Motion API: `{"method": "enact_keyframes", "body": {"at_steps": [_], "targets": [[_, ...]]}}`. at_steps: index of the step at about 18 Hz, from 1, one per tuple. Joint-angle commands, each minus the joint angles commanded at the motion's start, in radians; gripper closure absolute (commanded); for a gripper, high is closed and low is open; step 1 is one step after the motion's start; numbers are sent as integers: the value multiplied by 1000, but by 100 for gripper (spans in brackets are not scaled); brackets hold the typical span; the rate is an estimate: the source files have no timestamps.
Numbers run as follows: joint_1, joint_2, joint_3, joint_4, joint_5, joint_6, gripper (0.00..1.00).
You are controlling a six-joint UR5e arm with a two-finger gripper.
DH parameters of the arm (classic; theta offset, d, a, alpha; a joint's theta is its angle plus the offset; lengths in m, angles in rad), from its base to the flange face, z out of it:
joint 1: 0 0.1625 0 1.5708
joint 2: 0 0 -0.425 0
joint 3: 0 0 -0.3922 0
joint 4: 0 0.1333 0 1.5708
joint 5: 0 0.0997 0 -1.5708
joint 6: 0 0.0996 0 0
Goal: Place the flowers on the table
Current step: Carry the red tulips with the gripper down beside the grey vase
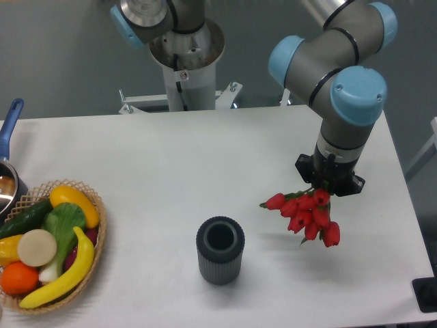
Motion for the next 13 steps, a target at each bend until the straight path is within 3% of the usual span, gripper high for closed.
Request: {"method": "enact_keyframes", "body": {"at_steps": [7,13], "targets": [[-26,-3,-12,-38,3,0,96],[-46,6,-86,-40,2,-5,95]]}}
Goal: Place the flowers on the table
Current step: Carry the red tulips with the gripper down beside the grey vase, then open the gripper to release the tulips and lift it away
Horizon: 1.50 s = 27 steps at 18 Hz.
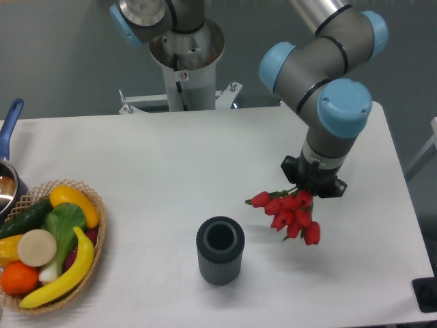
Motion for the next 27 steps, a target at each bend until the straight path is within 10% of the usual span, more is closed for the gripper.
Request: {"method": "enact_keyframes", "body": {"at_steps": [12,19,20,21,27], "targets": [[-48,-21,-78,14,-90,-51,73],[-41,-28,-78,20,-132,-51,45],[-41,-28,-80,20,-130,-51,34],[-41,-25,-80,21,-129,-52,1],[4,51,-112,47,-130,-43,0]]}}
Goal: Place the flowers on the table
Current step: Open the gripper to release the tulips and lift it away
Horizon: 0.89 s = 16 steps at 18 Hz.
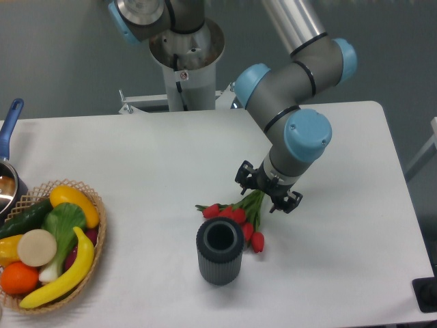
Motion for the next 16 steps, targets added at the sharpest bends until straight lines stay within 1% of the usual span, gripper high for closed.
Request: {"method": "enact_keyframes", "body": {"at_steps": [3,5,7,10,12,16], "targets": [[40,41,-12,26,2,3,0],[67,55,-6,35,0,5,0],[91,60,5,40,3,11,0],[104,65,21,42,0,63,0],[104,62,43,40,3,90,0],[115,60,52,43,5,126,0]]}}
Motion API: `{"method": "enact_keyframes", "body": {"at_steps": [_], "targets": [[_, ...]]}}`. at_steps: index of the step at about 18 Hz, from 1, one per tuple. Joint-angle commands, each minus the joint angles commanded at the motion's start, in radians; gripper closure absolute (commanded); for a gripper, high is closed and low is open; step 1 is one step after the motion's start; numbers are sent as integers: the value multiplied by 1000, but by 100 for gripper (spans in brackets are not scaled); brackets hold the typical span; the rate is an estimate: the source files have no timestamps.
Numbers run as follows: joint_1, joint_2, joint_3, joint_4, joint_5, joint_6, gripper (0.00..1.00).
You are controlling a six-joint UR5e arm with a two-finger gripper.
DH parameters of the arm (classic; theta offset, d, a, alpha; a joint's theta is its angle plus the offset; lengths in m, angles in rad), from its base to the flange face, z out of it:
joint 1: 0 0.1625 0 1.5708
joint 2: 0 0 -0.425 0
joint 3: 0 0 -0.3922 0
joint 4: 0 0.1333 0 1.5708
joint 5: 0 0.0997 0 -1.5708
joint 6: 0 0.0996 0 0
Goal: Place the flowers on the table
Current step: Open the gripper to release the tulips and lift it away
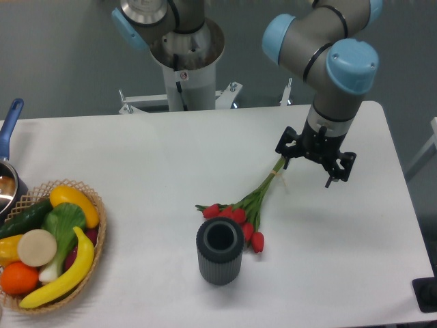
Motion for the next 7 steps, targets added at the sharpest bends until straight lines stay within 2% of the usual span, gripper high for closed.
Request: {"method": "enact_keyframes", "body": {"at_steps": [7], "targets": [[-9,-12,2,-2,60,2,0]]}}
